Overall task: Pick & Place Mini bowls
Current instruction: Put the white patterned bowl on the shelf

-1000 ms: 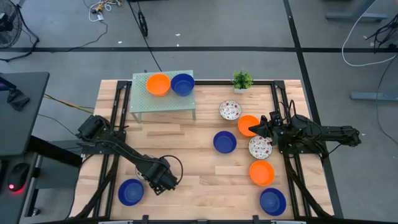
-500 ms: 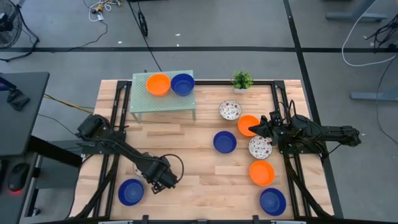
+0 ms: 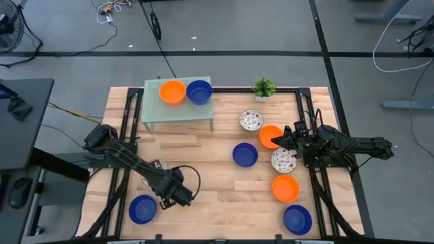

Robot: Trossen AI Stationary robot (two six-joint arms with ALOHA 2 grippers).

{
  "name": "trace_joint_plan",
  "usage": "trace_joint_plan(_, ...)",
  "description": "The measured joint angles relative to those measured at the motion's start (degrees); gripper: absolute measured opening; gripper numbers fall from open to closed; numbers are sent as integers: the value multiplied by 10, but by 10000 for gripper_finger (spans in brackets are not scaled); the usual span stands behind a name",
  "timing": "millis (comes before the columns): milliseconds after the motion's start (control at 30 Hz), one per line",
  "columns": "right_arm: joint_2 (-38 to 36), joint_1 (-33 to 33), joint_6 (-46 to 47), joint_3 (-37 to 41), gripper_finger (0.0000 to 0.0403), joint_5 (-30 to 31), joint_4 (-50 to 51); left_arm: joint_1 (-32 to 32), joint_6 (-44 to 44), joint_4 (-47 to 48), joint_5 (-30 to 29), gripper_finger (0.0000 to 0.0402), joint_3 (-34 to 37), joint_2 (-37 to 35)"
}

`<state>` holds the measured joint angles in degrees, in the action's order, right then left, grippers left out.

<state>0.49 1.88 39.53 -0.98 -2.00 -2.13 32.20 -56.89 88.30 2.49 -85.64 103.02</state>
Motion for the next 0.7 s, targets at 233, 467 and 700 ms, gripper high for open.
trace_joint_plan(233, 0, 0, 0, 0, 7, 0, 0, -54, 106, 17, -84, 10, -64, -23)
trace_joint_plan(467, 0, 0, 0, 0, 7, 0, 0, -162, 248, 18, -119, 10, -74, -62)
trace_joint_plan(700, 0, 0, 0, 0, 7, 0, 0, -254, 317, 18, -117, 10, -74, -120)
